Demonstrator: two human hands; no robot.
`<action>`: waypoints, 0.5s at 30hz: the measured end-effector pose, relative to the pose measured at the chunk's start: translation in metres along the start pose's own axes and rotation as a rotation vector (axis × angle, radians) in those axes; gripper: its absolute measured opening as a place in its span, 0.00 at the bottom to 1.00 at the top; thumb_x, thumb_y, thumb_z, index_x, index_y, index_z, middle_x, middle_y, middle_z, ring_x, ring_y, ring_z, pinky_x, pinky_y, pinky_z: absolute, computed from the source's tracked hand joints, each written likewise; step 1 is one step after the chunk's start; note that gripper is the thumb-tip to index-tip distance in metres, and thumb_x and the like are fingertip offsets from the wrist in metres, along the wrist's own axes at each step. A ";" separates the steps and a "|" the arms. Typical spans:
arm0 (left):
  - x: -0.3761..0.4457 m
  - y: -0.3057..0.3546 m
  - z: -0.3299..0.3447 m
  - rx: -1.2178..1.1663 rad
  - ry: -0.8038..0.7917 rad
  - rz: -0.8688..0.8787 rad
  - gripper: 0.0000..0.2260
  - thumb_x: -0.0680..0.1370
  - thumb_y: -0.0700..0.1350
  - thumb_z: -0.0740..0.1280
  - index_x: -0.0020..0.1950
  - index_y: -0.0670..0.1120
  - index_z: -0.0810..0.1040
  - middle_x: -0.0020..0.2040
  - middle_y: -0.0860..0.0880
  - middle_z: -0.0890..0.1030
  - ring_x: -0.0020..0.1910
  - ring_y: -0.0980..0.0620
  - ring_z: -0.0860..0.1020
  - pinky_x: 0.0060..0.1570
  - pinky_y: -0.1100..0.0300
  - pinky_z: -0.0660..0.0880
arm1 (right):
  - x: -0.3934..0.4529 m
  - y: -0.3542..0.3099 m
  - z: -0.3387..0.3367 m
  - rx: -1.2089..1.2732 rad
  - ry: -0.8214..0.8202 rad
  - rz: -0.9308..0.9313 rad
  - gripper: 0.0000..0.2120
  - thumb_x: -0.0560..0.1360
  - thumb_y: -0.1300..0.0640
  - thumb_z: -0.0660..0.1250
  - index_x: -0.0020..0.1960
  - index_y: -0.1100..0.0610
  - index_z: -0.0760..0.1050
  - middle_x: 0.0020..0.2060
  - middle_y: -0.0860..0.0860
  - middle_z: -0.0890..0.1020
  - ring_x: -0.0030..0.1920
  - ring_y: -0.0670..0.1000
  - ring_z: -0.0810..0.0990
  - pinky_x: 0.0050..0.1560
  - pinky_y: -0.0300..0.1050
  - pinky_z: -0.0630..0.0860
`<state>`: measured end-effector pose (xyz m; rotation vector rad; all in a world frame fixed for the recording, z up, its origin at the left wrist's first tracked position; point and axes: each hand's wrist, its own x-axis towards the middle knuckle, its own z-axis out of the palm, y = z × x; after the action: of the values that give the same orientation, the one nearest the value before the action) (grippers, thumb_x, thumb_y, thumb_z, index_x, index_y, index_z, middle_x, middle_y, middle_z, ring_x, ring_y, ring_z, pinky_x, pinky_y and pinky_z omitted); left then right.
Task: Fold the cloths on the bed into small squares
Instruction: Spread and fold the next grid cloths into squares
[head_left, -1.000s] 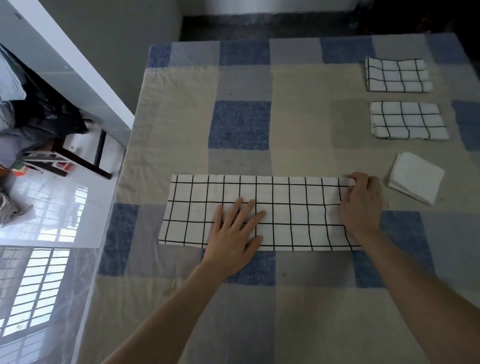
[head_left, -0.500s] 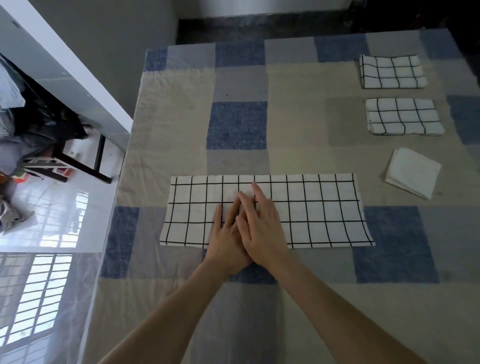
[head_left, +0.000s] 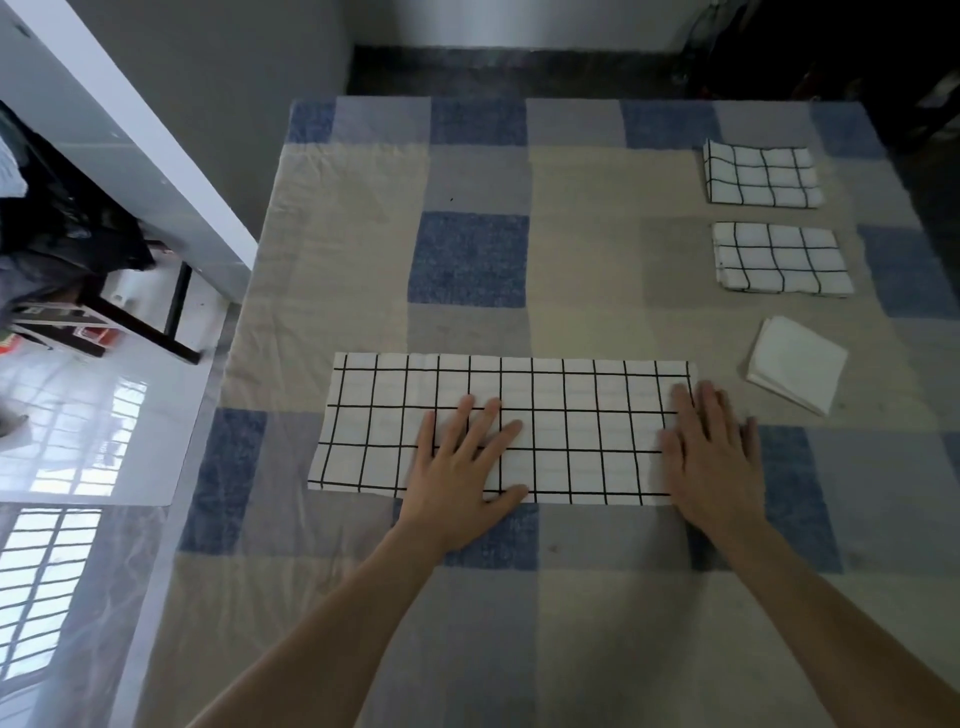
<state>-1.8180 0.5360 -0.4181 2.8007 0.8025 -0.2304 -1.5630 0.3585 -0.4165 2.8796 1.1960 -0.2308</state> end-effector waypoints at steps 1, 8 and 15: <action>0.000 0.000 0.000 -0.002 0.005 -0.004 0.33 0.77 0.71 0.47 0.79 0.59 0.46 0.80 0.53 0.41 0.78 0.48 0.36 0.74 0.38 0.44 | 0.001 0.000 -0.004 -0.017 0.026 0.047 0.29 0.80 0.45 0.43 0.78 0.55 0.51 0.78 0.58 0.52 0.78 0.59 0.49 0.74 0.66 0.52; 0.001 0.001 0.002 -0.003 0.010 -0.017 0.33 0.76 0.71 0.47 0.78 0.60 0.48 0.80 0.54 0.43 0.78 0.48 0.37 0.74 0.38 0.42 | 0.000 -0.113 -0.014 0.188 0.098 -0.307 0.27 0.81 0.50 0.47 0.79 0.54 0.49 0.79 0.54 0.46 0.78 0.53 0.43 0.76 0.56 0.46; -0.001 -0.003 0.001 -0.006 0.011 0.015 0.28 0.81 0.64 0.46 0.79 0.59 0.48 0.80 0.52 0.45 0.78 0.48 0.39 0.74 0.37 0.45 | 0.000 -0.115 0.016 0.078 -0.026 -0.400 0.26 0.82 0.47 0.42 0.79 0.49 0.49 0.79 0.50 0.49 0.78 0.50 0.44 0.76 0.58 0.51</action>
<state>-1.8202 0.5375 -0.4195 2.8041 0.7824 -0.2096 -1.6459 0.4390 -0.4276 2.6576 1.7851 -0.3242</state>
